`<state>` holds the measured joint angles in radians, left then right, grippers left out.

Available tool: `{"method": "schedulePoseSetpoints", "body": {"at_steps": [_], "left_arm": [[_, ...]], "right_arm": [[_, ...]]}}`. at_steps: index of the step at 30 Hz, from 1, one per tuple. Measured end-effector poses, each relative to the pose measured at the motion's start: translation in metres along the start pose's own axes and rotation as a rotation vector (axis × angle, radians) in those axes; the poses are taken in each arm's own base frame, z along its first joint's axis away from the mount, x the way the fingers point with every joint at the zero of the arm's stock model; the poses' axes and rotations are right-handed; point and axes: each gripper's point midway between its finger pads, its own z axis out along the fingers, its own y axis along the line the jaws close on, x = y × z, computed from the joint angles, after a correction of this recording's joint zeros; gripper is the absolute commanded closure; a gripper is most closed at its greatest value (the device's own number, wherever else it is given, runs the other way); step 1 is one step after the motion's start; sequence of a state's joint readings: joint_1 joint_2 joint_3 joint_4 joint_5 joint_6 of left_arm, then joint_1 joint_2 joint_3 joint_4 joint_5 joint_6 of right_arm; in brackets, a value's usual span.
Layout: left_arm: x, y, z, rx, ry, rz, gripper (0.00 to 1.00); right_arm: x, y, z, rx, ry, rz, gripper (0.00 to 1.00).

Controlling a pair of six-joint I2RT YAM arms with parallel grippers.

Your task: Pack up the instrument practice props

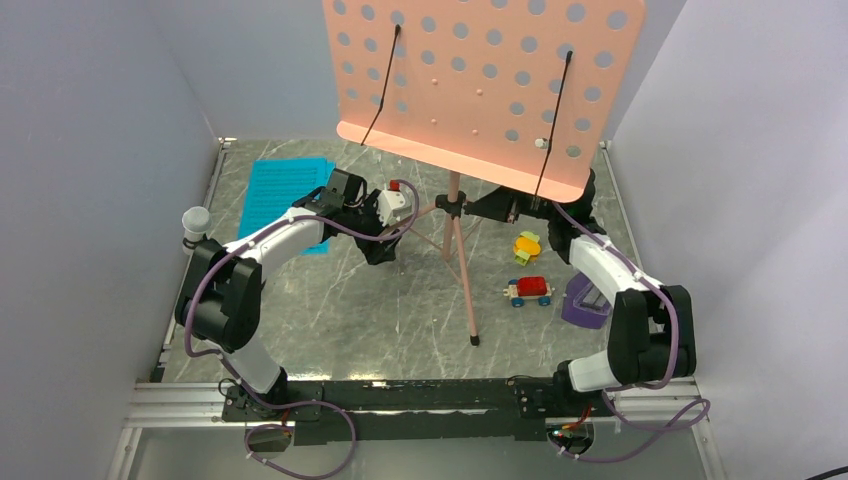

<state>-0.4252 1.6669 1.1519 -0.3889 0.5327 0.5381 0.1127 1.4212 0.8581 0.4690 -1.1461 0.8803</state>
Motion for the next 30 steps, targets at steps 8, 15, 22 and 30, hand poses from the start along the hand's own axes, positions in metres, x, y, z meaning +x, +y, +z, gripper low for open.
{"method": "schedulePoseSetpoints", "body": {"at_steps": [8,15,22,30], "left_arm": [[0.001,-0.001,0.000,0.001,0.005,-0.003,0.08],[0.003,-0.001,0.000,0.000,0.011,-0.003,0.08],[0.009,-0.003,-0.001,0.003,0.036,0.007,0.07],[0.016,-0.005,0.000,0.005,0.060,0.002,0.07]], "right_arm": [[0.007,0.007,0.011,-0.052,0.029,-0.130,0.99],[0.008,0.007,0.011,-0.073,0.040,-0.397,1.00],[0.015,0.008,0.009,-0.025,0.044,-1.134,1.00],[0.031,0.011,0.004,-0.098,-0.081,-2.287,0.75]]}}
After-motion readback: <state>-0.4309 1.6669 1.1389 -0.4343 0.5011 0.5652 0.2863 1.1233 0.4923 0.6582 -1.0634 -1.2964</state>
